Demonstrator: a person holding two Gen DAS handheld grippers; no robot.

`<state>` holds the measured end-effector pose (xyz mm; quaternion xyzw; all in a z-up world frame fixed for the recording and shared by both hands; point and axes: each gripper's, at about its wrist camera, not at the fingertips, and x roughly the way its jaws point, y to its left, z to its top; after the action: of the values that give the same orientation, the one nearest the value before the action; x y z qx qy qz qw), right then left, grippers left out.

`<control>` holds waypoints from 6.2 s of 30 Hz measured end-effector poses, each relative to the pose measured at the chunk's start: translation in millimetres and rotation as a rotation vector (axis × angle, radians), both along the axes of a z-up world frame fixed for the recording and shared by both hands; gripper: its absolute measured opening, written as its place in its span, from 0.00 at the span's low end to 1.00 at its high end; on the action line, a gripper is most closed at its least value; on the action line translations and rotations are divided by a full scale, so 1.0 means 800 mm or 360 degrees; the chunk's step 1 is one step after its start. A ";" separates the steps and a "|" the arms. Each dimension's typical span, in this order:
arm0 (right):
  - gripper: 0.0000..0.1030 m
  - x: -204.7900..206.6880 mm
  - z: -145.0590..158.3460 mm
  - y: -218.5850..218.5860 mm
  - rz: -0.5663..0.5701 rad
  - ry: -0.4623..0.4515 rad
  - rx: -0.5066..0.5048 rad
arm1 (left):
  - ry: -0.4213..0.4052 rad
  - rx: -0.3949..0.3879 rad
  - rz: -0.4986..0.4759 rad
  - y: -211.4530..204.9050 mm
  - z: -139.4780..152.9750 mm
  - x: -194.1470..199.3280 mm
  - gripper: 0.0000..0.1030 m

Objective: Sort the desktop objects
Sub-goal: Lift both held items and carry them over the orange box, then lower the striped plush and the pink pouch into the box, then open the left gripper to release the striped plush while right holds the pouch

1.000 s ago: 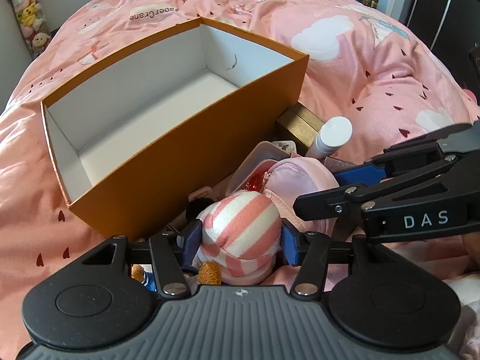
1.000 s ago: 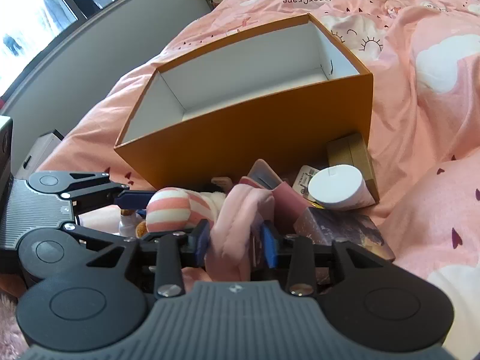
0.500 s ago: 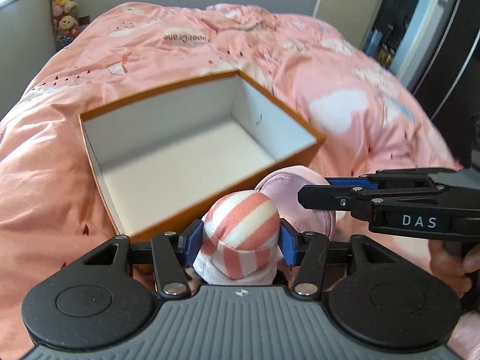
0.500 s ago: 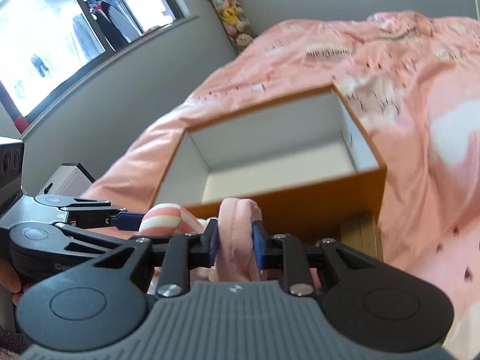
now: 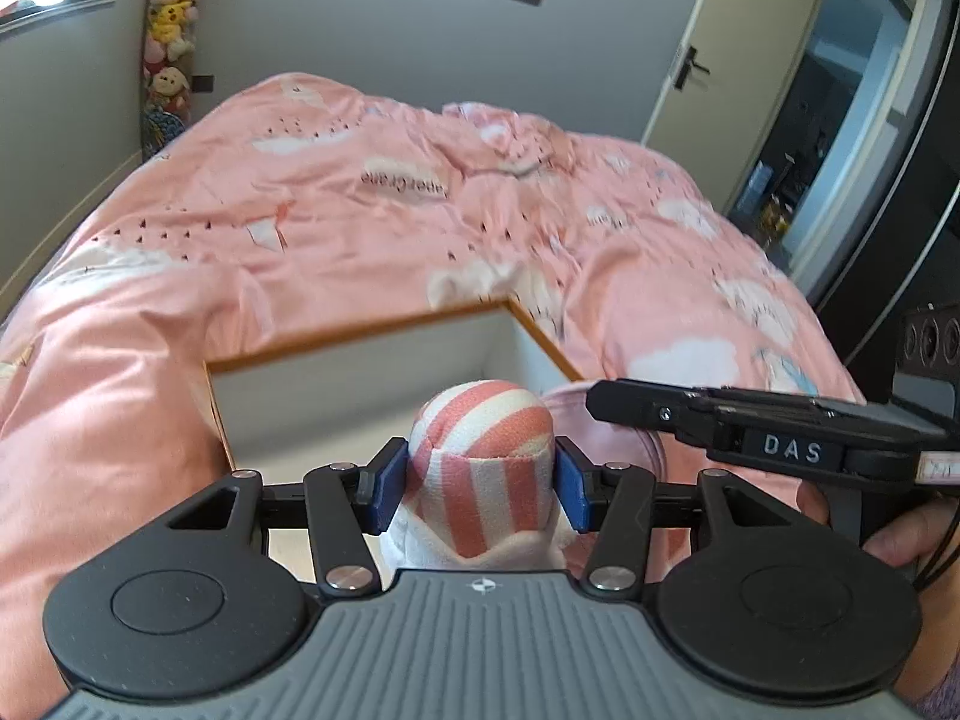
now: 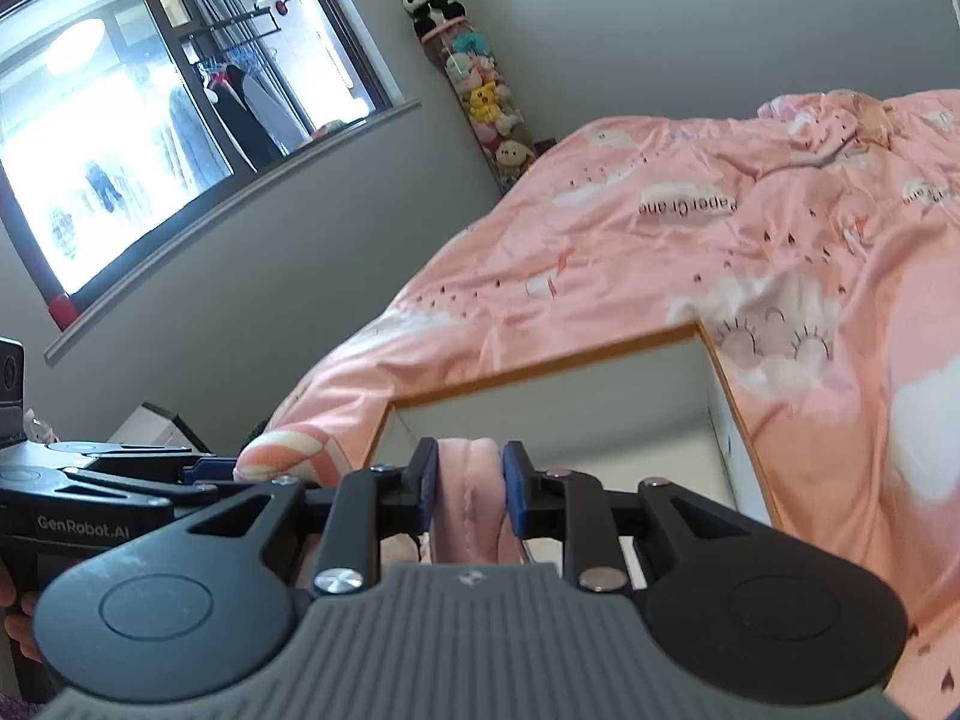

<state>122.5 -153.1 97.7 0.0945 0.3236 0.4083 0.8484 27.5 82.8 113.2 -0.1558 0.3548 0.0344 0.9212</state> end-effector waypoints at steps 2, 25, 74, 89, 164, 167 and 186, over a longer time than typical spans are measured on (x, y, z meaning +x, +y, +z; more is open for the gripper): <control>0.24 0.007 0.007 0.007 0.0000 -0.0024 0.0015 | 0.0003 0.0006 0.0053 0.011 0.000 0.011 0.57; 0.24 0.101 -0.074 0.095 -0.0004 0.0368 -0.0032 | 0.0477 -0.0005 0.0200 0.057 -0.118 0.074 0.57; 0.29 0.105 -0.142 0.132 0.0163 0.0561 -0.0590 | 0.0300 0.0047 0.0280 0.064 -0.104 0.031 0.76; 0.27 0.115 -0.139 0.123 0.0138 0.0536 -0.0550 | 0.0568 0.0382 -0.0045 0.020 -0.134 0.074 0.74; 0.29 0.126 -0.152 0.082 0.0247 0.0675 -0.0479 | 0.1079 -0.0202 0.0068 0.040 -0.203 0.135 0.70; 0.29 0.128 -0.155 0.079 0.0244 0.0693 -0.0458 | 0.1076 -0.0242 0.0108 0.042 -0.205 0.133 0.69; 0.28 0.129 -0.165 0.092 0.0346 0.0807 -0.0307 | 0.1336 -0.0453 0.0479 0.047 -0.185 0.116 0.57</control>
<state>225.6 -79.7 -34.7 0.0771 0.5708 0.4275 0.6968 120.1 120.2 -35.2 -0.3029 0.6715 0.1789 0.6522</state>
